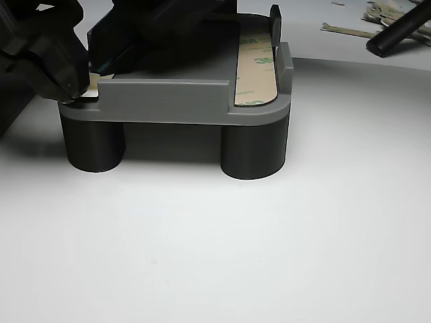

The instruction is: Peel off protective film from adhesive tape.

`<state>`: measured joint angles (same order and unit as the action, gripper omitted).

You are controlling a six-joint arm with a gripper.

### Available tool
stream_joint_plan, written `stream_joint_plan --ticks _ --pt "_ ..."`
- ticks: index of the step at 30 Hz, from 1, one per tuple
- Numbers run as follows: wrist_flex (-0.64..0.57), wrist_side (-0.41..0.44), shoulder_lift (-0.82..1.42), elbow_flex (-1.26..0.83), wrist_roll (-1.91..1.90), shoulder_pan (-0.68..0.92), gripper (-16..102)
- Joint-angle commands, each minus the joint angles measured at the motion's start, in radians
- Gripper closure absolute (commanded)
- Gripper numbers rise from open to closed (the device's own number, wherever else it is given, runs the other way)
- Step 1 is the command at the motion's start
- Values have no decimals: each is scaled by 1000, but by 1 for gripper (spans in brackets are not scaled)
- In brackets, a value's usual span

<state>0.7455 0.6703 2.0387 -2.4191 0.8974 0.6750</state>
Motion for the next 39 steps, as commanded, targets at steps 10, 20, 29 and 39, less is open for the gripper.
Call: stream_joint_plan --ticks 10,20,29,39 --pt "3 5 11 29 -11 -6 97" --pt "34 3 -5 57 -21 3 97" --pt "60 8 -12 74 -31 12 97" --pt "63 15 -29 81 -44 25 97"
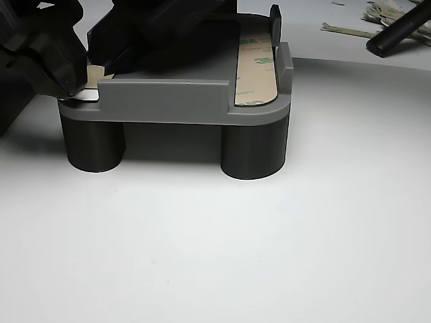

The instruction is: Peel off protective film from adhesive tape.

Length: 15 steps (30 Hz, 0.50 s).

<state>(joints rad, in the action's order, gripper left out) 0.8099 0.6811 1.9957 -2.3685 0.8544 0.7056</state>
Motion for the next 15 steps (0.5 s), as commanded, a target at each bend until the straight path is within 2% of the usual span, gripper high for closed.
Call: stream_joint_plan --ticks 1,15 --pt "0 5 12 32 -2 -6 97" --pt "17 14 -23 61 -6 11 97"
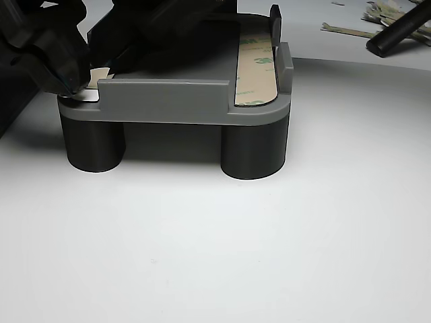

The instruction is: Peel off protective film from adhesive tape.

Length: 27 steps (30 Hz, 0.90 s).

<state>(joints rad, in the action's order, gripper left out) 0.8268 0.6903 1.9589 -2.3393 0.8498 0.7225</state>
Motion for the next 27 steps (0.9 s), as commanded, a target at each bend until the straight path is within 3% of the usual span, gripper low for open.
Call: stream_joint_plan --ticks 1,27 --pt "2 5 12 34 -2 -6 97" --pt "52 -2 -31 54 -35 -2 97"
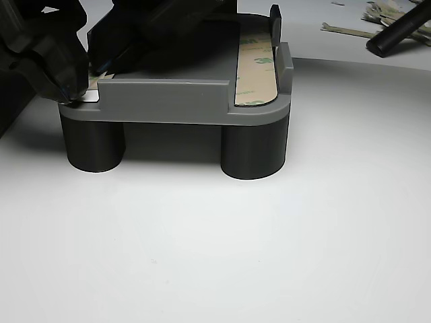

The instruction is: Peel off protective film from adhesive tape.

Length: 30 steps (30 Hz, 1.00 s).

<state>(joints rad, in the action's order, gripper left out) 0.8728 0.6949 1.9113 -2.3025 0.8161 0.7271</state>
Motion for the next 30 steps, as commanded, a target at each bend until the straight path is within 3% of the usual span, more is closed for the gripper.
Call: stream_joint_plan --ticks 1,30 --pt "6 -6 17 17 -3 -5 97" --pt "23 -26 38 -3 -18 0 97"
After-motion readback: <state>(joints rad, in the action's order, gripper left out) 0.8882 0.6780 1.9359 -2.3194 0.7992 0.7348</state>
